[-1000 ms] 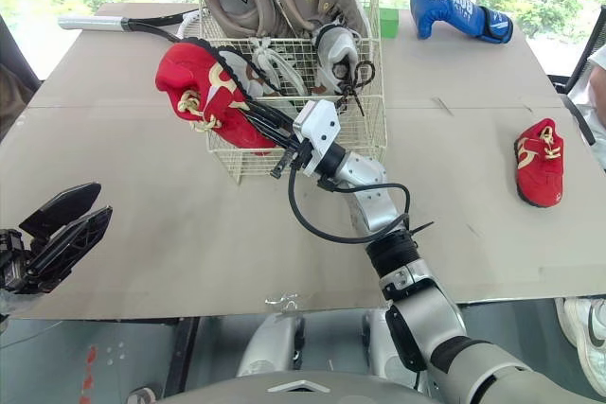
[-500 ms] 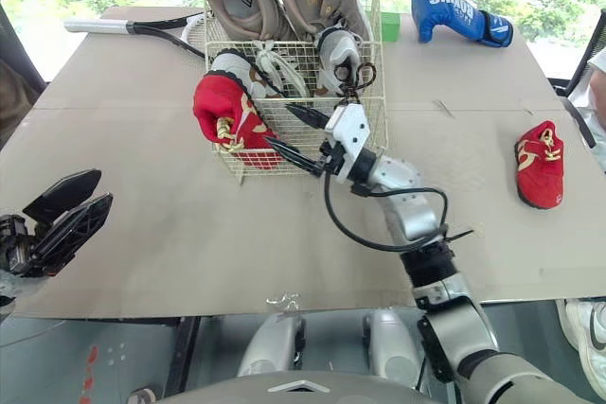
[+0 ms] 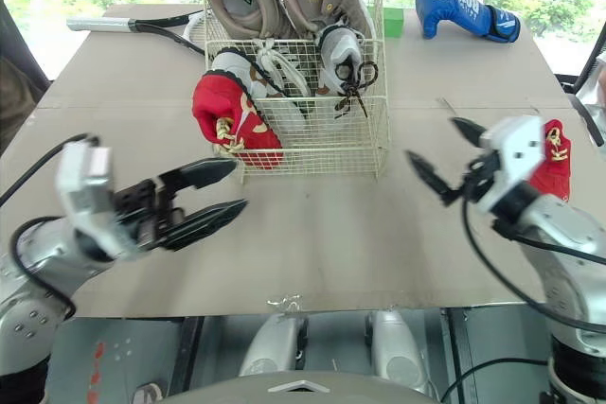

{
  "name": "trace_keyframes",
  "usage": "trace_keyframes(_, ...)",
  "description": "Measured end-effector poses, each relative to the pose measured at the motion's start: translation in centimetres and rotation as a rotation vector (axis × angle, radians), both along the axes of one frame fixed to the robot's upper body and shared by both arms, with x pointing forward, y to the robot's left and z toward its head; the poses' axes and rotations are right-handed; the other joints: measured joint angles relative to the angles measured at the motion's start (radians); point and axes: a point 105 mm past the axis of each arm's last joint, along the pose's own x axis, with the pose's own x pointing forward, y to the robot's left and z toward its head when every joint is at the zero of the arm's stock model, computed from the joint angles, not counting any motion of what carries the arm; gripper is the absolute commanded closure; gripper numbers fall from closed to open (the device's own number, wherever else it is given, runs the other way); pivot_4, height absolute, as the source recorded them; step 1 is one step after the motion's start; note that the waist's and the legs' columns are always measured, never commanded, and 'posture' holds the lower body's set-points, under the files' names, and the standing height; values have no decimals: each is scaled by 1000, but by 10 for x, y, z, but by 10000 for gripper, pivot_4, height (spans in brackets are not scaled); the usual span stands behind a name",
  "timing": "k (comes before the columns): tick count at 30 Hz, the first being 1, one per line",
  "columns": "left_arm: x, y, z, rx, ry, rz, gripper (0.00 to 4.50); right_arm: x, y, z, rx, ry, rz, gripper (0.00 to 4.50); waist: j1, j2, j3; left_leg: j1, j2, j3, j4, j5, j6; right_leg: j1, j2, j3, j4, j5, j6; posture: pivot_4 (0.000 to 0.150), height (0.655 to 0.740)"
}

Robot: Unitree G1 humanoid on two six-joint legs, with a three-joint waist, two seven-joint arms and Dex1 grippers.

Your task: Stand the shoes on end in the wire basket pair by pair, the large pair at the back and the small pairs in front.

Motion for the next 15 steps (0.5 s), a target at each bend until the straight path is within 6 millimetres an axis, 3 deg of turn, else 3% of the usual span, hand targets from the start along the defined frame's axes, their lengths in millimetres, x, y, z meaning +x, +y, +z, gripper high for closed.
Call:
trace_keyframes(2, 6, -18, 10, -22, 34, -60, 7620, 4, -38, -6, -34, 83, -213, 215, -9, 0, 0, 0, 0, 1, 0, 0, 0, 0, 0, 2, 0, 0, 0, 1500, 7400)
trace_keyframes(6, 11, -36, 20, -48, 84, -142, 7620, 6, -88, -21, 0, 242, -487, 215, -12, 0, 0, 0, 0, 1, -1, 0, 0, -1, 1, 3, -1, 0, 0, 1500, 7400)
trace_keyframes(10, 16, -44, 19, -55, 96, -149, 7620, 14, -111, -35, 36, 355, -594, 215, -13, 1, 0, -1, 0, 3, -1, 0, 0, -3, 1, 4, -1, 0, 1, 1500, 7400)
trace_keyframes(13, 18, -46, 17, -50, 93, -142, 7620, 24, -126, -28, 50, 377, -641, 215, -11, 2, 1, -1, 0, 4, -1, 0, 0, -3, 1, 5, -1, 0, 1, 1500, 7400)
trace_keyframes(15, 18, -46, 17, -47, 93, -142, 7620, 29, -141, -25, -49, 454, -692, 215, -10, 3, 2, -1, 0, 4, -1, 0, 0, -3, 1, 5, -1, 0, 1, 1500, 7400)
